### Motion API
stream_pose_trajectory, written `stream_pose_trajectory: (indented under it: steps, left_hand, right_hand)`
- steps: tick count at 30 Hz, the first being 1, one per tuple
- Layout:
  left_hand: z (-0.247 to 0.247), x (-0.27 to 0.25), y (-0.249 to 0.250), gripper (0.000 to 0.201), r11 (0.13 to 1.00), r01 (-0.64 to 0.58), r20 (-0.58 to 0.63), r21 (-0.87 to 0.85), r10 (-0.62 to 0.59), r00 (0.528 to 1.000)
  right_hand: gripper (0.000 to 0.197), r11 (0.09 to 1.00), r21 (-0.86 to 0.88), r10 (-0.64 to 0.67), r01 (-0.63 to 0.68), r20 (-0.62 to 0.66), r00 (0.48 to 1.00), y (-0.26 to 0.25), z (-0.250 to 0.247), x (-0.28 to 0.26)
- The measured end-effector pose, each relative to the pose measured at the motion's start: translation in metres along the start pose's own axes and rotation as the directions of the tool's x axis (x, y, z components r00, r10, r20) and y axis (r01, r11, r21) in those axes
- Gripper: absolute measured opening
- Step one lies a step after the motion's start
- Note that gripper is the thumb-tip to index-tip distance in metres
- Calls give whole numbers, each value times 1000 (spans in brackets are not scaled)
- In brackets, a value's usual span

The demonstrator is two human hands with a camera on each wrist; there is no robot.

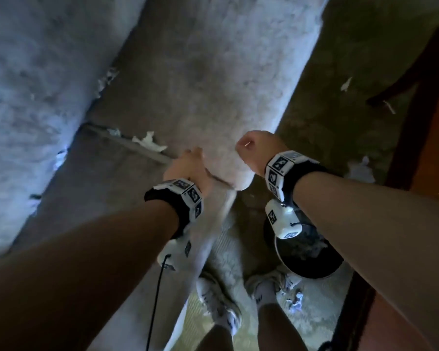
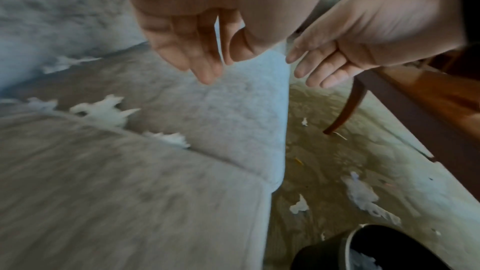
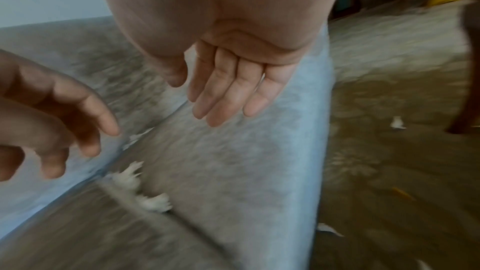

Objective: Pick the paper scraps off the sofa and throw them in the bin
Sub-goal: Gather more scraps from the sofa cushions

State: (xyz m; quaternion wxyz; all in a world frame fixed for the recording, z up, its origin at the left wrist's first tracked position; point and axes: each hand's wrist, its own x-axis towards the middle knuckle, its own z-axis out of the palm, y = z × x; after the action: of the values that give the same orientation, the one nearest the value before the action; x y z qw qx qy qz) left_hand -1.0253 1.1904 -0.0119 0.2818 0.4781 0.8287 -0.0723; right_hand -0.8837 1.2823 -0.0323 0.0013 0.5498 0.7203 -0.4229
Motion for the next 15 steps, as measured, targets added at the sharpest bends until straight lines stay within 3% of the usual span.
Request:
stream_pose_trajectory:
  steps: [4, 9, 15]
  left_hand:
    - [-12, -22, -86, 38, 985, 145, -35, -92, -149, 988]
    - [-30, -49, -169, 38, 953, 240, -70, -184, -256, 964]
    - [-24, -69, -263, 35, 887, 351, -67, -299, -387, 920]
  right_hand:
    - [19, 990, -75, -119, 123, 48, 992, -69, 53, -9]
    - [21, 954, -181, -214, 239, 146, 966, -150, 103, -12]
    - [18, 926, -183, -276, 331, 271, 922, -218, 174, -7]
